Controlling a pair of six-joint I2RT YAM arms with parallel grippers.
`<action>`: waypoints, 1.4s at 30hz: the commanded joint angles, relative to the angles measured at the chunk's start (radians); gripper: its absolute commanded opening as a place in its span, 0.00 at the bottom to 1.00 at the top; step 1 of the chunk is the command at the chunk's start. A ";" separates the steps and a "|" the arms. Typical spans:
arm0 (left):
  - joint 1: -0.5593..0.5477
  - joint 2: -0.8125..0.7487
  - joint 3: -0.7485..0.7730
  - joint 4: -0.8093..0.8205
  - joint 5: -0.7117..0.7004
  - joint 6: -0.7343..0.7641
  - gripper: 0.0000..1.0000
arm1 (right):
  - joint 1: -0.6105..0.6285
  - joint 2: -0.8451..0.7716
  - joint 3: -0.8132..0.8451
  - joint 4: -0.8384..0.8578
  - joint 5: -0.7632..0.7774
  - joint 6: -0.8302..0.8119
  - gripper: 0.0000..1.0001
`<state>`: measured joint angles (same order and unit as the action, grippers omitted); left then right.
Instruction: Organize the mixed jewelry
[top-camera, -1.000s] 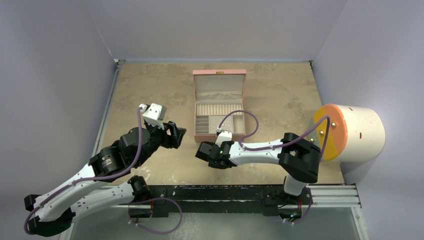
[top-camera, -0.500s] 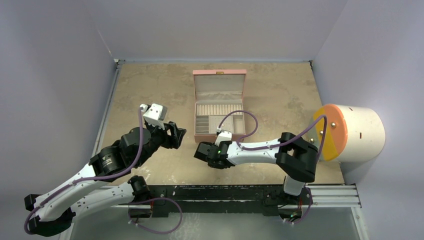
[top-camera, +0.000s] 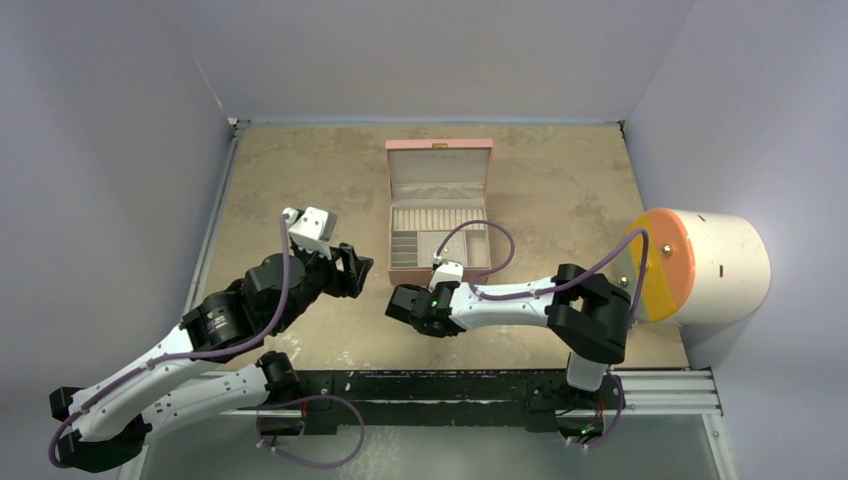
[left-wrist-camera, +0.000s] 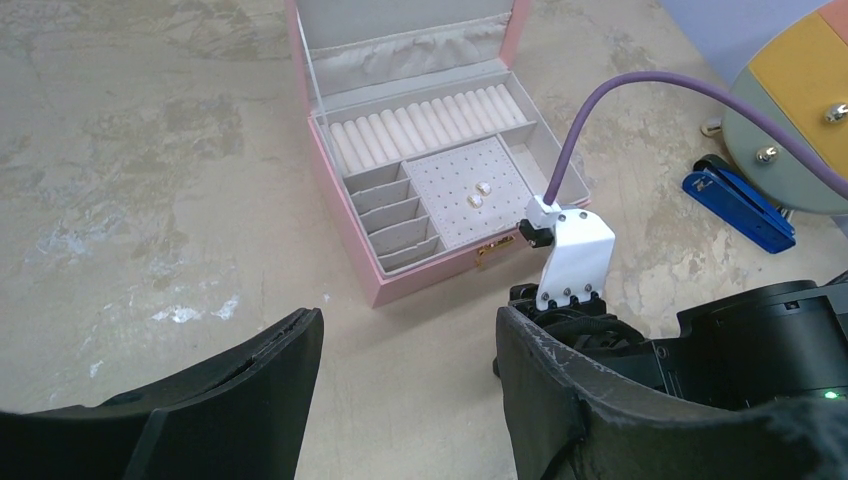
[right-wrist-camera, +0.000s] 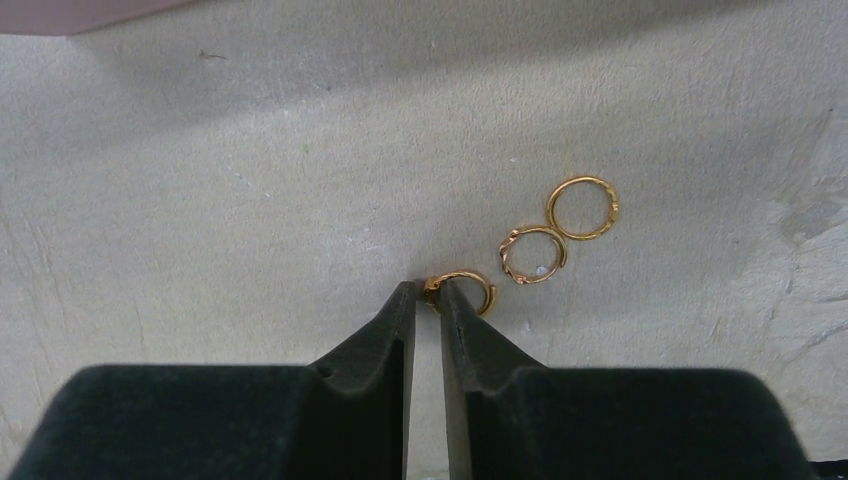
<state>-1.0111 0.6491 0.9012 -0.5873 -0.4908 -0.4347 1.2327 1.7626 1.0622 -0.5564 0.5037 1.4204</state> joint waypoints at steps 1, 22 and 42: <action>-0.003 0.004 0.007 0.026 -0.008 -0.005 0.64 | 0.002 0.035 0.008 -0.059 0.044 0.042 0.16; -0.004 0.033 0.011 0.020 -0.045 -0.033 0.64 | 0.017 -0.256 -0.182 0.348 0.035 -0.410 0.00; -0.003 0.068 0.018 0.016 0.010 -0.079 0.63 | 0.015 -0.820 -0.545 1.046 -0.493 -1.799 0.00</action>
<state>-1.0111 0.7147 0.9012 -0.5941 -0.5201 -0.4862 1.2438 0.9981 0.5537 0.3061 0.1886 0.0010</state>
